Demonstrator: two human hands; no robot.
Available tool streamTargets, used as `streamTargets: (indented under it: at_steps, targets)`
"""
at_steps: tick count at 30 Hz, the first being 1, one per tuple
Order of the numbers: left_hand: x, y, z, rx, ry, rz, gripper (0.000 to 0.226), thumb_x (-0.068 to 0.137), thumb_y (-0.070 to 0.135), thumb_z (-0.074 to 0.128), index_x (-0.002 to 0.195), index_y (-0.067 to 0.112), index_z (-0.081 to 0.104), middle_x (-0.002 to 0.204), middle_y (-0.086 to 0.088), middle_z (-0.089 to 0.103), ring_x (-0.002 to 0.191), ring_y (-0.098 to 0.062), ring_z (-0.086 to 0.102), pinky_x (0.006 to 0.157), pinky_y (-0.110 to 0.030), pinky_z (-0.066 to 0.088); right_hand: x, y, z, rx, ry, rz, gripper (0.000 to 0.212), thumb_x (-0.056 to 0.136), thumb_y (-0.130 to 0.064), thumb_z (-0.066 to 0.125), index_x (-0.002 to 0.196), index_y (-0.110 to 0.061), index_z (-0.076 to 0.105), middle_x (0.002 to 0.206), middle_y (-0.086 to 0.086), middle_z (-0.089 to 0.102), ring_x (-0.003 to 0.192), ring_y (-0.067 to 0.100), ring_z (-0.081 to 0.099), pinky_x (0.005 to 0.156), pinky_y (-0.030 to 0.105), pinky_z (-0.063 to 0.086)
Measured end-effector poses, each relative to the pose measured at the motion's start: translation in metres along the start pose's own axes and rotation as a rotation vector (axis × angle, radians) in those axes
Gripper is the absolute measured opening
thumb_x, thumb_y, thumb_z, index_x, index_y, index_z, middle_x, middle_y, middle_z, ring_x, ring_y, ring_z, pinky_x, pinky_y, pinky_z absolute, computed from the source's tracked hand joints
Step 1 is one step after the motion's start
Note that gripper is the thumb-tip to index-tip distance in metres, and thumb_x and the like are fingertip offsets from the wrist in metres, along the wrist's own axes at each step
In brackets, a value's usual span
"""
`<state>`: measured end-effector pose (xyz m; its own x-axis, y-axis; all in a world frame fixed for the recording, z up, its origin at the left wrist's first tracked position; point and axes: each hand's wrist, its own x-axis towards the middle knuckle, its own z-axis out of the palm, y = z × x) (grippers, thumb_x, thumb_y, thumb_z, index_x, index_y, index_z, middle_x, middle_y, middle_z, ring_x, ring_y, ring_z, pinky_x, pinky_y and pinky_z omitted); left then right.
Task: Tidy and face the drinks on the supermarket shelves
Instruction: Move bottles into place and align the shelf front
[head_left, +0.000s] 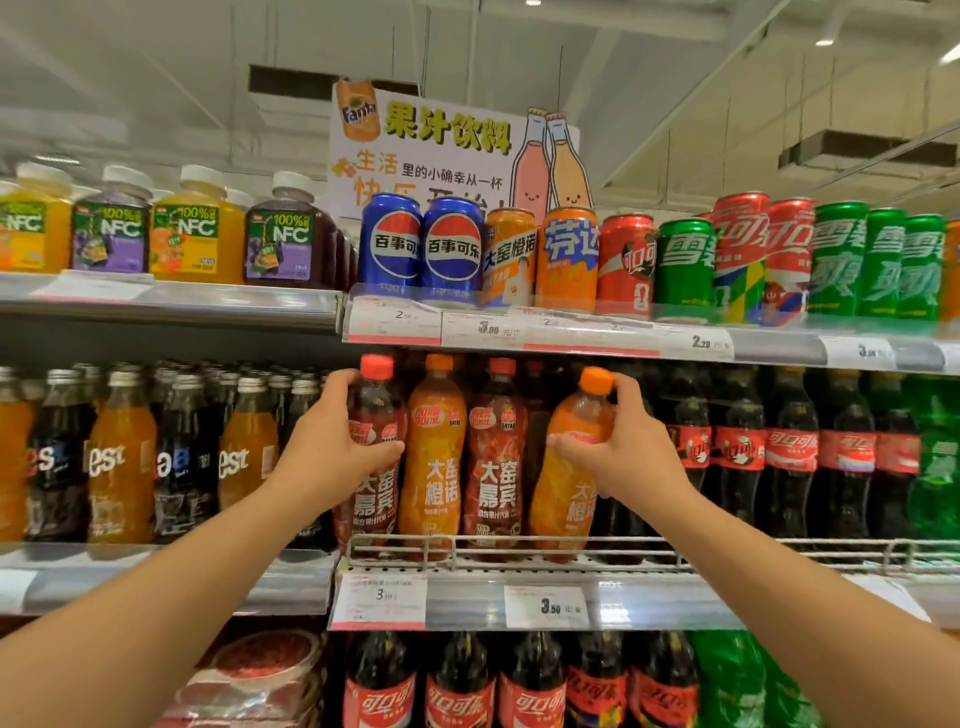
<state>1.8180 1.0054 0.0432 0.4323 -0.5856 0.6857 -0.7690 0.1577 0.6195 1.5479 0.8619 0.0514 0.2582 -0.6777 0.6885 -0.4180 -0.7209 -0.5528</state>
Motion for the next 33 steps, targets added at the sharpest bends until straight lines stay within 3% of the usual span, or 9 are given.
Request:
streamTargets:
  at_steps: [2, 5, 8, 13, 16, 24, 28, 31, 33]
  targets:
    - [-0.010, 0.005, 0.000, 0.005, 0.012, 0.039, 0.072, 0.072, 0.030, 0.082, 0.123, 0.046, 0.033, 0.100, 0.026, 0.054, 0.085, 0.006, 0.054, 0.065, -0.014, 0.040, -0.006, 0.004, 0.001, 0.062, 0.019, -0.048, 0.071, 0.071, -0.050, 0.078, 0.125, -0.045, 0.032, 0.092, -0.019, 0.059, 0.077, 0.006, 0.062, 0.056, 0.026, 0.053]
    - [-0.030, 0.011, 0.003, 0.032, 0.035, 0.092, 0.075, 0.075, 0.029, 0.081, 0.129, 0.046, 0.033, 0.117, 0.026, 0.048, 0.105, 0.004, 0.047, 0.088, -0.022, 0.039, -0.013, 0.005, 0.003, 0.094, 0.049, -0.114, 0.042, 0.070, -0.051, 0.078, 0.098, -0.046, 0.047, 0.089, -0.021, 0.060, 0.081, 0.001, 0.059, 0.061, 0.021, 0.046]
    - [-0.042, 0.021, 0.000, 0.031, 0.102, 0.121, 0.079, 0.076, 0.028, 0.080, 0.138, 0.038, 0.033, 0.132, 0.017, 0.047, 0.120, -0.001, 0.043, 0.100, -0.026, 0.036, -0.019, 0.006, 0.002, 0.072, 0.046, -0.193, 0.045, 0.069, -0.055, 0.078, 0.105, -0.043, 0.053, 0.097, -0.019, 0.060, 0.086, 0.003, 0.058, 0.067, 0.023, 0.047]
    - [-0.059, 0.050, -0.033, -0.021, 0.182, 0.171, 0.073, 0.074, 0.032, 0.079, 0.128, 0.050, 0.033, 0.116, 0.026, 0.051, 0.104, 0.009, 0.050, 0.085, -0.016, 0.039, -0.031, -0.018, -0.018, 0.053, 0.085, -0.322, 0.059, 0.067, -0.059, 0.074, 0.116, -0.035, 0.054, 0.102, -0.015, 0.059, 0.088, 0.008, 0.057, 0.065, 0.016, 0.039]
    - [-0.082, 0.053, -0.058, -0.100, 0.159, 0.150, 0.071, 0.073, 0.028, 0.081, 0.127, 0.050, 0.040, 0.111, 0.027, 0.057, 0.102, 0.007, 0.056, 0.082, -0.022, 0.043, -0.049, -0.041, -0.032, 0.125, 0.094, -0.347, 0.048, 0.065, -0.061, 0.073, 0.105, -0.050, 0.050, 0.094, -0.026, 0.058, 0.082, -0.003, 0.057, 0.063, 0.016, 0.040]
    - [-0.150, -0.005, -0.115, -0.179, 0.074, 0.069, 0.075, 0.068, 0.026, 0.087, 0.127, 0.043, 0.045, 0.112, 0.013, 0.063, 0.100, -0.006, 0.063, 0.083, -0.032, 0.052, -0.122, -0.085, 0.004, 0.190, -0.051, -0.184, 0.044, 0.062, -0.053, 0.081, 0.095, -0.050, 0.053, 0.086, -0.023, 0.066, 0.079, -0.006, 0.063, 0.065, 0.018, 0.049]
    - [-0.159, -0.044, -0.149, -0.203, 0.009, 0.059, 0.074, 0.067, 0.026, 0.086, 0.124, 0.051, 0.045, 0.107, 0.016, 0.065, 0.096, -0.002, 0.064, 0.076, -0.021, 0.051, -0.156, -0.112, 0.043, 0.125, -0.073, -0.157, 0.040, 0.063, -0.050, 0.081, 0.092, -0.049, 0.053, 0.082, -0.028, 0.066, 0.080, -0.011, 0.061, 0.057, 0.009, 0.046]
    - [-0.160, -0.067, -0.168, -0.230, -0.040, 0.073, 0.075, 0.065, 0.028, 0.087, 0.121, 0.056, 0.045, 0.106, 0.017, 0.064, 0.096, -0.003, 0.065, 0.067, -0.013, 0.053, -0.170, -0.129, 0.067, 0.084, -0.082, -0.122, 0.039, 0.064, -0.049, 0.081, 0.093, -0.045, 0.056, 0.083, -0.026, 0.067, 0.081, -0.008, 0.062, 0.060, 0.013, 0.048]
    - [-0.160, -0.077, -0.176, -0.251, -0.065, 0.066, 0.077, 0.063, 0.030, 0.088, 0.119, 0.059, 0.044, 0.108, 0.014, 0.064, 0.096, -0.005, 0.066, 0.069, -0.016, 0.053, -0.176, -0.139, 0.078, 0.072, -0.096, -0.095, 0.041, 0.063, -0.053, 0.080, 0.095, -0.045, 0.056, 0.085, -0.025, 0.067, 0.082, -0.009, 0.061, 0.060, 0.012, 0.048]
